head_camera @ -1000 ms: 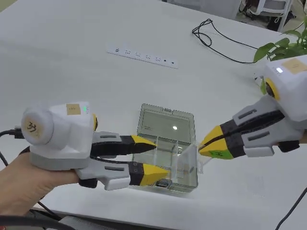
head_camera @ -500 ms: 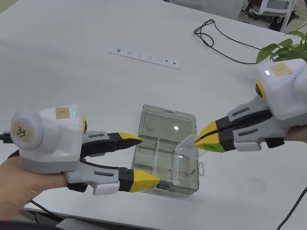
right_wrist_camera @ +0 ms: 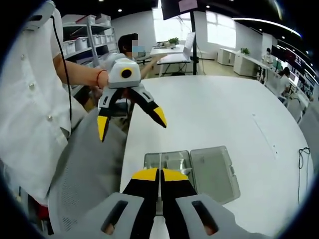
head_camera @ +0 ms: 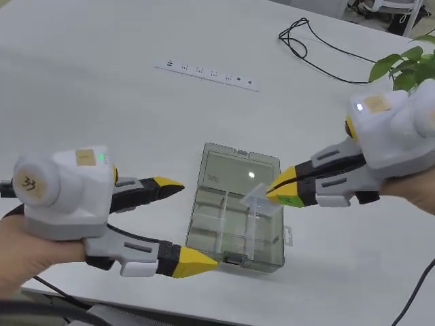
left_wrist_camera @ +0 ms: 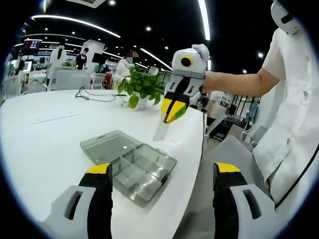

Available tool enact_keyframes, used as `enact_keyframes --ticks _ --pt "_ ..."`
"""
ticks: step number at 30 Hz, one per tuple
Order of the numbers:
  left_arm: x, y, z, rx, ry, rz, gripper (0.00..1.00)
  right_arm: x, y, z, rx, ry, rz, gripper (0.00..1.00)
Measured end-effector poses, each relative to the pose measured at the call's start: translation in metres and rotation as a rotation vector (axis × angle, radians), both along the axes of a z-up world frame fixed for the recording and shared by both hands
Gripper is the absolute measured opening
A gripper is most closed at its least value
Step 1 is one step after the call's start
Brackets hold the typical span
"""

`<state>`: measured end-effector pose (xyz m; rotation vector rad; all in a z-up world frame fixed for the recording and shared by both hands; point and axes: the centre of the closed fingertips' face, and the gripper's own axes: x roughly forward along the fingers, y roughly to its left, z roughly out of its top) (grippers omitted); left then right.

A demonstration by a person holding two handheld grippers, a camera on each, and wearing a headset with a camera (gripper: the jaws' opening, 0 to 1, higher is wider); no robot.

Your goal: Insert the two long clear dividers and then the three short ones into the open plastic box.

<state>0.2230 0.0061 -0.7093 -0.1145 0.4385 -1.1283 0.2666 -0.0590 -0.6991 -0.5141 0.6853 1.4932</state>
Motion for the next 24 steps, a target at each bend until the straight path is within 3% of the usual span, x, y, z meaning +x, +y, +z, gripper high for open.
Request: enact_keyframes --ticks 12,24 --pt "0.002 0.002 -0.009 0.016 0.020 0.004 0.97 0.011 0.000 -0.034 0.020 0.012 -0.020 0.03" --pt "0.001 0.002 -0.012 0.021 0.031 0.007 1.00 0.011 0.002 -0.048 0.020 0.025 -0.039 0.03"
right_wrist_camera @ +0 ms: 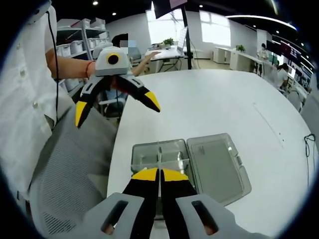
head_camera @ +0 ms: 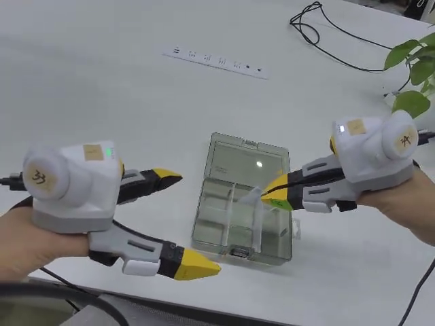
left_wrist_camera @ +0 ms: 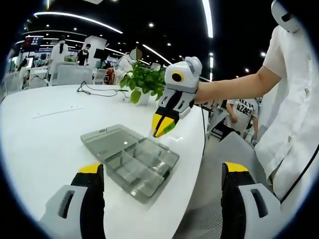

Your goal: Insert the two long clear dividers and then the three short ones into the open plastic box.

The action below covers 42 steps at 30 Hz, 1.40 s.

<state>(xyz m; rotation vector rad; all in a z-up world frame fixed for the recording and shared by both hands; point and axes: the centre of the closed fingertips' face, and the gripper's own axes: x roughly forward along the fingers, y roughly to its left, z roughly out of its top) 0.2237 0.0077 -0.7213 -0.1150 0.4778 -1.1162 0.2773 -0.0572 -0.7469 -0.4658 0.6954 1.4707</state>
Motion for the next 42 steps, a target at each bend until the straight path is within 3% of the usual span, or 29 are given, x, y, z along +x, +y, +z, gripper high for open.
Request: enact_keyframes --ticks 7,13,22,42 --pt "-0.001 0.000 -0.002 0.002 0.010 0.004 1.00 -0.002 0.000 -0.001 0.001 0.002 -0.001 0.03" --pt "-0.001 -0.001 -0.002 0.002 0.013 0.000 1.00 0.000 -0.001 -0.004 -0.002 -0.030 0.018 0.02" --pt "0.000 -0.001 -0.003 0.001 0.015 0.001 0.99 -0.002 -0.001 -0.005 0.012 -0.010 0.000 0.02" --pt "-0.002 -0.003 -0.004 -0.003 0.023 -0.008 0.97 -0.008 0.008 -0.013 0.005 -0.092 0.090 0.02"
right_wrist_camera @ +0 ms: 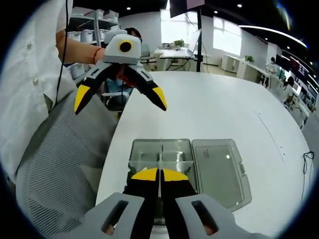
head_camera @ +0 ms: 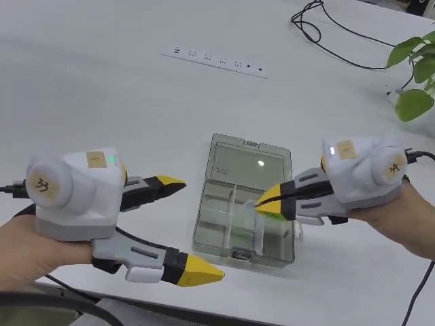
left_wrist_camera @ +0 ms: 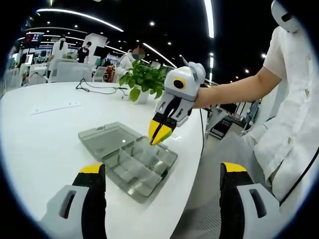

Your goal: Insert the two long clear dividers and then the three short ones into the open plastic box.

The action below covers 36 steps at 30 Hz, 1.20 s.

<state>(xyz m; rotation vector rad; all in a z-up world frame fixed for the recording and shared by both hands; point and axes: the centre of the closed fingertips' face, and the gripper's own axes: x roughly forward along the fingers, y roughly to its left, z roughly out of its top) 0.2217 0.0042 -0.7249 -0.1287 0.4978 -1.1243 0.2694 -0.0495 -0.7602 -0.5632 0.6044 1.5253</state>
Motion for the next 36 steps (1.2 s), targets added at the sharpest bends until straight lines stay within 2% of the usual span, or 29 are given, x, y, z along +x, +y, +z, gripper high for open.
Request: enact_keyframes --ticks 9,20,27,36 --pt "0.000 0.000 -0.001 0.002 0.001 -0.004 0.97 0.001 0.003 -0.008 -0.019 0.008 0.002 0.02" --pt "0.001 0.002 -0.002 0.003 0.000 0.000 0.97 0.000 0.008 -0.026 -0.068 0.032 0.004 0.02" --pt "0.002 0.003 -0.004 0.004 0.003 0.001 0.96 0.000 0.009 -0.042 -0.140 0.023 0.024 0.02" --pt "0.002 0.003 -0.003 0.000 0.002 0.004 0.96 -0.002 0.008 -0.055 -0.218 -0.013 0.057 0.02"
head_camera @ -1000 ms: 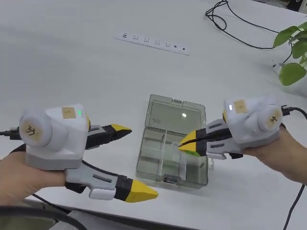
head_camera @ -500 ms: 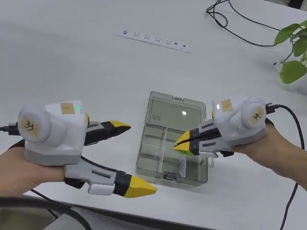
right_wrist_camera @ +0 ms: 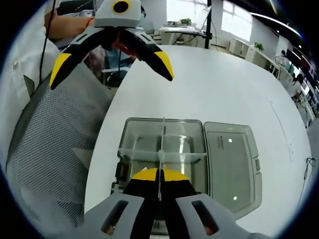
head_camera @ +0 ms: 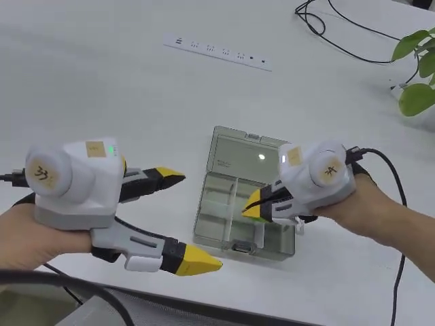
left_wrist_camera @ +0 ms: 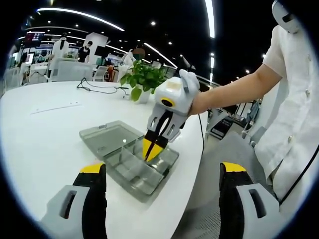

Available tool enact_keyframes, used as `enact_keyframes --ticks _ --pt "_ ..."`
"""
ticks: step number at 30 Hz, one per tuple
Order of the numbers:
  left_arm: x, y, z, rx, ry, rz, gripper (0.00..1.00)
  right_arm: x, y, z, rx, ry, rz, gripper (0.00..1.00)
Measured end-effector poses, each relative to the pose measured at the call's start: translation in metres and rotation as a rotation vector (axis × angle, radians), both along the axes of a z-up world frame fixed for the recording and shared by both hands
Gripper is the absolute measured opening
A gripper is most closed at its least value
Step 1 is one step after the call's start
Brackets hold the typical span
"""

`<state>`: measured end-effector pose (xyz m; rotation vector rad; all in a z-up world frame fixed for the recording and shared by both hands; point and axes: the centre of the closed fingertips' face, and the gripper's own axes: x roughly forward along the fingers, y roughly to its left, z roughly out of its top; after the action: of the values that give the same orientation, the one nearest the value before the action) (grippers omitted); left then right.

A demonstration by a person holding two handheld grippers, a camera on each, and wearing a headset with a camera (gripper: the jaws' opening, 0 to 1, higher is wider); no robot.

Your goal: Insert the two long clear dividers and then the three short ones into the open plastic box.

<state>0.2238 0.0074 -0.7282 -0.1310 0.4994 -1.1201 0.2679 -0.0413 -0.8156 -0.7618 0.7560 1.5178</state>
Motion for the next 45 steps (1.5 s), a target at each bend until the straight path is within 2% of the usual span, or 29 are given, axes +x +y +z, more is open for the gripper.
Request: enact_keyframes --ticks 12,15,19,28,31,36,45 --pt "-0.001 0.000 -0.001 0.003 0.002 -0.005 0.97 0.001 -0.003 -0.001 -0.010 0.001 -0.015 0.03" --pt "0.000 0.000 -0.001 0.005 0.002 -0.004 0.97 0.001 -0.004 0.002 0.000 0.005 -0.032 0.06" --pt "0.000 0.001 -0.002 0.009 0.002 -0.002 0.97 0.005 -0.005 0.013 0.031 0.002 -0.064 0.11" --pt "-0.001 0.004 -0.002 0.024 -0.003 -0.002 0.98 0.012 -0.013 0.047 0.148 0.039 -0.177 0.19" --pt "-0.001 0.005 -0.002 0.027 -0.004 -0.001 0.98 0.013 -0.021 0.058 0.175 0.043 -0.210 0.23" --pt "-0.003 0.006 -0.002 0.035 -0.008 0.000 0.98 0.012 -0.039 0.069 0.184 0.034 -0.235 0.27" --pt "-0.005 0.009 -0.001 0.042 -0.012 0.006 0.97 0.008 -0.082 0.070 0.142 0.025 -0.281 0.37"
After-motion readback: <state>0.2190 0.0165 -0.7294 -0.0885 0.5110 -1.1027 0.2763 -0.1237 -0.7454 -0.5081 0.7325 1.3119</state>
